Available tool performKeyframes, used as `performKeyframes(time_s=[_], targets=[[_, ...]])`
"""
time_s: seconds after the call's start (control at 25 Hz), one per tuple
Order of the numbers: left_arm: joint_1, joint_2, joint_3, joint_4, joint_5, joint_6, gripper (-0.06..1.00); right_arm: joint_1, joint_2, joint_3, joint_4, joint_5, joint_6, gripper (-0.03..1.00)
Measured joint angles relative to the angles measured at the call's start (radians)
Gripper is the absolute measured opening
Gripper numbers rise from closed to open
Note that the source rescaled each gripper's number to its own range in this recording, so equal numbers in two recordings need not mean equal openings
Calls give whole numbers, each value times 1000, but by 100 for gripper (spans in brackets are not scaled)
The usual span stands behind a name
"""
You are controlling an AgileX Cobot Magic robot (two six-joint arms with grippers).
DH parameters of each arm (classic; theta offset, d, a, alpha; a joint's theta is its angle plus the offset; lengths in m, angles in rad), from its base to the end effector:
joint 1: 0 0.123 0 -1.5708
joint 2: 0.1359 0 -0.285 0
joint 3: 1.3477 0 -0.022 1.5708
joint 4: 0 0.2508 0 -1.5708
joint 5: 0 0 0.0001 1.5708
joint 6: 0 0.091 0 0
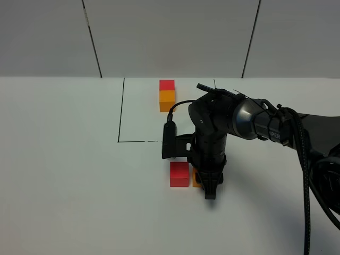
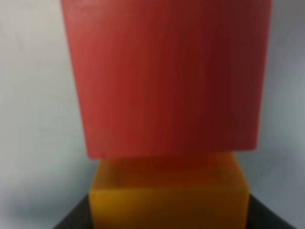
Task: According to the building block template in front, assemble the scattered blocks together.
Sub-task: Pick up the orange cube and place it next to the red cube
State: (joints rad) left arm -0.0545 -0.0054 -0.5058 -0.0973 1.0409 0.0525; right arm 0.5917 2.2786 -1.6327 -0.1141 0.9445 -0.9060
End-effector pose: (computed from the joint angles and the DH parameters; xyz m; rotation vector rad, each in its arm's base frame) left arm -0.0062 -0.0073 0.2808 0.1115 2.0084 -0.1171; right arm 0.3728 0.2404 0.1078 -2.1717 2.1919 -0.1607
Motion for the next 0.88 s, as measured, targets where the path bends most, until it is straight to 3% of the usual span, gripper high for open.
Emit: performKeyframes(time_s=[0.88], targets=[[0,0,0,0,0,0,65,2,0,-2,16,-33,-27,12]])
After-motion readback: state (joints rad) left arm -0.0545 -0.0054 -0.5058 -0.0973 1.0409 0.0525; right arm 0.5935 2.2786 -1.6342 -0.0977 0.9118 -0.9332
